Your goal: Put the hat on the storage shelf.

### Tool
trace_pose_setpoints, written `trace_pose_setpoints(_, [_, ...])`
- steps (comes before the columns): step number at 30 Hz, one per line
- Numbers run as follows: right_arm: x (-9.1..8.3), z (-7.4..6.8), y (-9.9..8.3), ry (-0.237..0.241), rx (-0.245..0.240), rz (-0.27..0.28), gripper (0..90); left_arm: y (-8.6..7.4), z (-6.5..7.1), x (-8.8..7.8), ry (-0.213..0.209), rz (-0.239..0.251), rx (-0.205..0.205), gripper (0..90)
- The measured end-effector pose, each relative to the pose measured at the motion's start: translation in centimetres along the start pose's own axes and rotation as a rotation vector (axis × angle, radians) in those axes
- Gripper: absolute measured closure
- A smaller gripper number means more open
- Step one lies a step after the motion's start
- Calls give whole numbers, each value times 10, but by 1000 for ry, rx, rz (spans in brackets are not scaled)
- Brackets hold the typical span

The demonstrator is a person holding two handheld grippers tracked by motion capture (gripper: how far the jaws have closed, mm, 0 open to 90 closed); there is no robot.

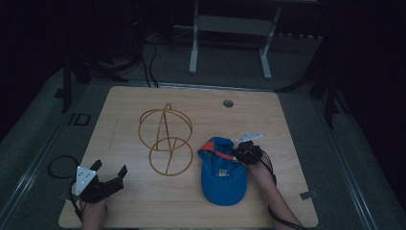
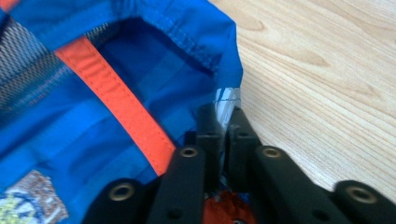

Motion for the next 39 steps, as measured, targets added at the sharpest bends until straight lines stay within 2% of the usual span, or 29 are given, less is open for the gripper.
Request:
trace_pose_setpoints(5, [-12, 2, 5, 35, 45, 47, 887, 0, 0, 0, 9, -5, 6, 35])
trace_pose_setpoints(9, [-32, 4, 13, 48, 70, 117, 890, -1, 1, 1, 10, -8, 17, 35])
trace_pose_setpoints(12, [-47, 6, 18, 49, 74, 148, 890, -1, 1, 1, 15, -10, 22, 35])
trace_pose_setpoints(16, [-67, 6, 27, 28, 50, 177, 891, -2, 1, 2, 8, -22, 20, 35])
trace_pose_setpoints(18, [-78, 5, 32, 24, 43, 201, 891, -2, 3, 2, -13, -12, 9, 36])
trace_pose_setpoints(21, [-94, 5, 40, 16, 25, 232, 891, 0, 5, 2, -21, -1, 11, 43])
trace_pose_setpoints(24, [-110, 5, 48, 15, 21, 266, 891, -1, 6, 2, -33, -14, 5, 43])
trace_pose_setpoints(28, [-133, 5, 59, 17, 15, 317, 891, -2, 8, 3, -68, -62, -33, 43])
trace_pose_setpoints(32, [-155, 6, 68, 6, 11, 365, 891, 0, 11, 1, -57, -79, -17, 43])
trace_pose_setpoints(35, [-169, 8, 73, 9, 13, 396, 891, 6, 15, -3, -68, -77, -9, 43])
trace_pose_setpoints(38, [-180, 9, 76, 6, 6, 417, 891, 12, 21, -8, -100, -101, -2, 43])
trace_pose_setpoints(39, [-183, 9, 77, 3, 3, 423, 891, 14, 24, -10, -122, -103, -7, 43])
Point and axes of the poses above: each handheld gripper's, and its own axes: x roughly forward along the jaws, y roughly out of its top, z roughly to its right, the point moved 8 cm from there along x, roughly forward along the jaws, and after that the axes turned 9 degrees about -z, right-handed, at the moved point
